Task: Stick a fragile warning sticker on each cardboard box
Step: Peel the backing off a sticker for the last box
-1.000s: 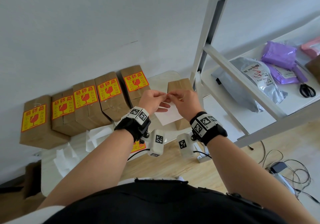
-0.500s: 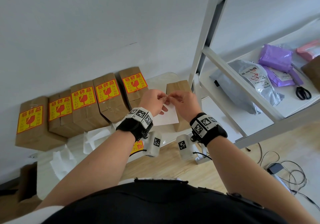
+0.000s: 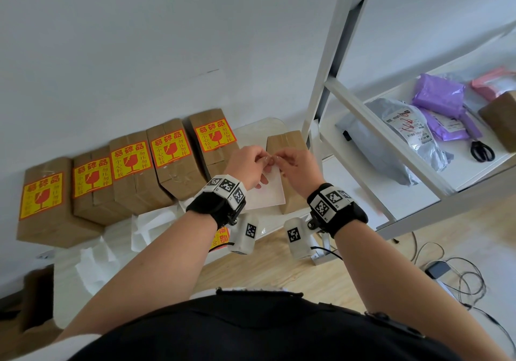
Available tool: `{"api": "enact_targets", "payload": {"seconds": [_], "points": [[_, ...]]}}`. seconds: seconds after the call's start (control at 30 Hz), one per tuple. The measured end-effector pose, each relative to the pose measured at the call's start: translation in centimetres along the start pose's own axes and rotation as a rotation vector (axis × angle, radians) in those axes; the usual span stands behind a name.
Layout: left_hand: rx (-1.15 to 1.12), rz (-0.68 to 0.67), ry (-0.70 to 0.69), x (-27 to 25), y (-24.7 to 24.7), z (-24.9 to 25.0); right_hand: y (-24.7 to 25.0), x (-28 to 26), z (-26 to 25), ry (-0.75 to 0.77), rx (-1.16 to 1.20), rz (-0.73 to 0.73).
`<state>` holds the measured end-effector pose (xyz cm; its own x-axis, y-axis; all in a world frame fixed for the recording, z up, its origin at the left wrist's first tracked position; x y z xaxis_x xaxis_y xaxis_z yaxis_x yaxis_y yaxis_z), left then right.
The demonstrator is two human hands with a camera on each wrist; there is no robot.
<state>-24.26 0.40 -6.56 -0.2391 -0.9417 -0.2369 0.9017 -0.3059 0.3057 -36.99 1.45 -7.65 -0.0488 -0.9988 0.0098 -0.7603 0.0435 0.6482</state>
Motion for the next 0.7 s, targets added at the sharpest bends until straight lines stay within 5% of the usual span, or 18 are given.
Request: {"api": "enact_targets", "payload": {"seconds": [0.7], "points": [[-0.019,-0.027,0.052,2.3,0.5,-0.8,-0.7,1.7,1.0,-0.069,0.034,0.02]]}}
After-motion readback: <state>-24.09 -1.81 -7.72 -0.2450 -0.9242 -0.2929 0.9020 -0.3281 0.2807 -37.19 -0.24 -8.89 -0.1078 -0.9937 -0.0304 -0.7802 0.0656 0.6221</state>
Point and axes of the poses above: each hand's wrist, its own x-axis towards the middle knuckle, its own y-axis out of the back of the hand, z = x × y, the point moved 10 cm from there along x, towards the middle knuckle, and after that the axes turned 13 degrees about -x, right-handed, at the moved point
